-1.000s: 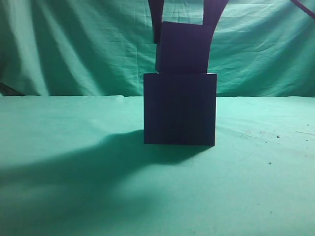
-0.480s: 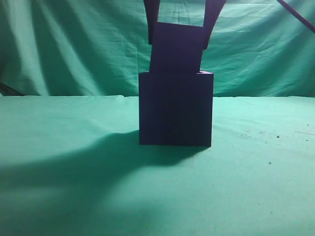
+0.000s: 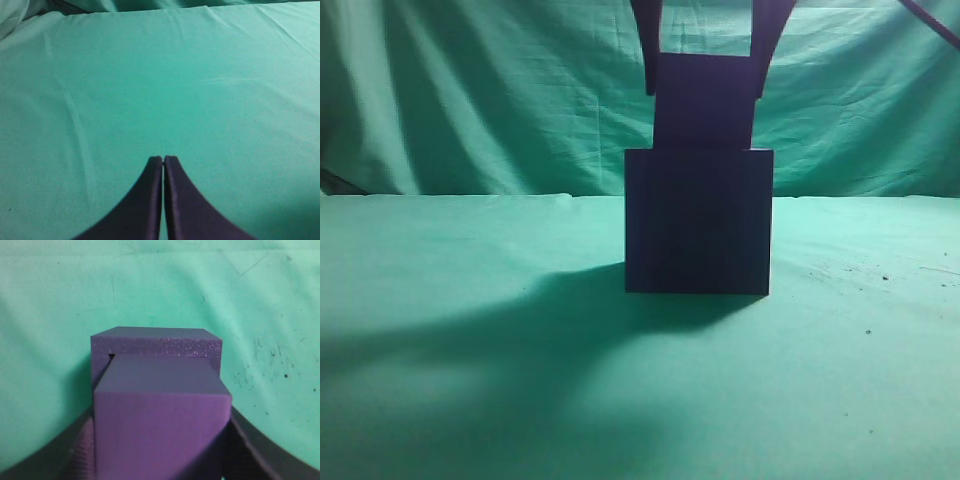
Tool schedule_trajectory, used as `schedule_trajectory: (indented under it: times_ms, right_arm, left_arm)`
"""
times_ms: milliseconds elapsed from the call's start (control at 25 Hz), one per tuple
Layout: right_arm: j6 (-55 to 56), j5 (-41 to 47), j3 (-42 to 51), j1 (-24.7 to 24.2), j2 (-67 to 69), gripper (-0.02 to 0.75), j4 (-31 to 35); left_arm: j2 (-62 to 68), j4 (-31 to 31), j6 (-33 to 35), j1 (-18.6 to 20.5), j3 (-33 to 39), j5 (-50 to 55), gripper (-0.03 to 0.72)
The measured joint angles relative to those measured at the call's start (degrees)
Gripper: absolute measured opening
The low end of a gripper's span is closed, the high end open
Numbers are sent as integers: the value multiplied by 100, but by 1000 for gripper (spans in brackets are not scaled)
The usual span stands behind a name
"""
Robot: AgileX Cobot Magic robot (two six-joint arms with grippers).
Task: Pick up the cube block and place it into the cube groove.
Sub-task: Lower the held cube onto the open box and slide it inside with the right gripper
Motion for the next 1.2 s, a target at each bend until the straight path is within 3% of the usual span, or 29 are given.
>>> schedule_trajectory:
  times_ms: [680,1200]
  right_arm:
    - [-141,9,0,0,178,438,250]
    - [-293,9,0,0,178,438,-22]
  left_arm:
    - [0,0,0,0,0,0,0]
    - [0,0,0,0,0,0,0]
